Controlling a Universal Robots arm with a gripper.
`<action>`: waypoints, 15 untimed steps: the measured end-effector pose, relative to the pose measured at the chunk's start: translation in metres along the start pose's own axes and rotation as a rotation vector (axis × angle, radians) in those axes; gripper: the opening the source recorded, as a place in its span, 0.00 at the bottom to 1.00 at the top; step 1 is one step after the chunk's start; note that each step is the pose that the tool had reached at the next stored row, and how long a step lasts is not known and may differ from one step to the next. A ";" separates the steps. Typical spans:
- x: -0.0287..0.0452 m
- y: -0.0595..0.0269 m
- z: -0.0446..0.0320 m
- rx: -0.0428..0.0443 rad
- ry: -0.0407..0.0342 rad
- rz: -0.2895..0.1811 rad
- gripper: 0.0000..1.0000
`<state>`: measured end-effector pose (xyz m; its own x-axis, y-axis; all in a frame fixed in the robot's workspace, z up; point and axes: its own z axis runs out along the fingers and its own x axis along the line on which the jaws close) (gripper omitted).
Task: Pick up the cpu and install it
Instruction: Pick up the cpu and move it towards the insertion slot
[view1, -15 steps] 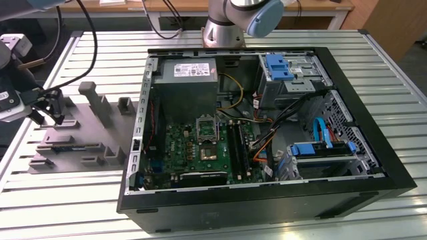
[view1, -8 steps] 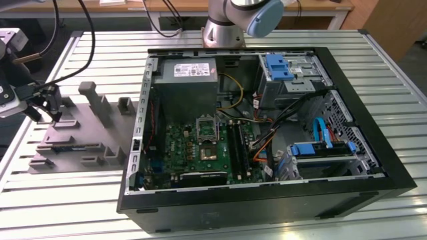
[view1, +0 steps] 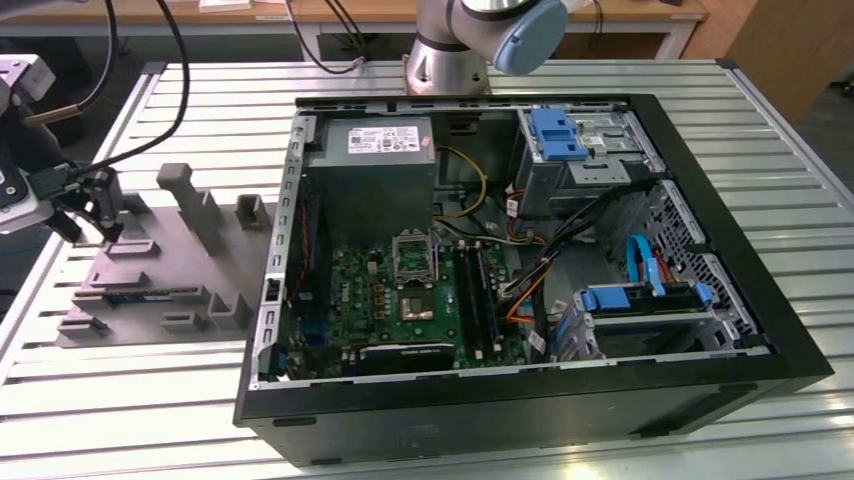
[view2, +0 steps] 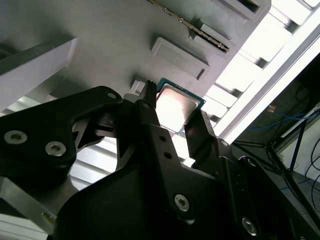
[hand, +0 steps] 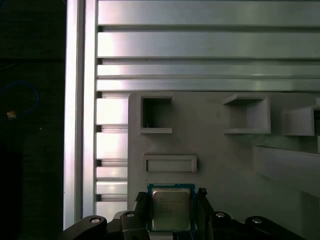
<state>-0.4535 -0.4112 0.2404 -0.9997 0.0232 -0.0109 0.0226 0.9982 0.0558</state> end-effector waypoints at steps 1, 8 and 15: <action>0.0000 0.0000 -0.0004 0.0001 0.0001 0.000 0.47; 0.0000 0.0002 -0.0026 0.0000 0.0000 0.000 0.47; 0.0000 0.0003 -0.0048 0.0000 -0.0001 0.000 0.47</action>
<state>-0.4535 -0.4111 0.2452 -0.9997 0.0233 -0.0109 0.0226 0.9982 0.0558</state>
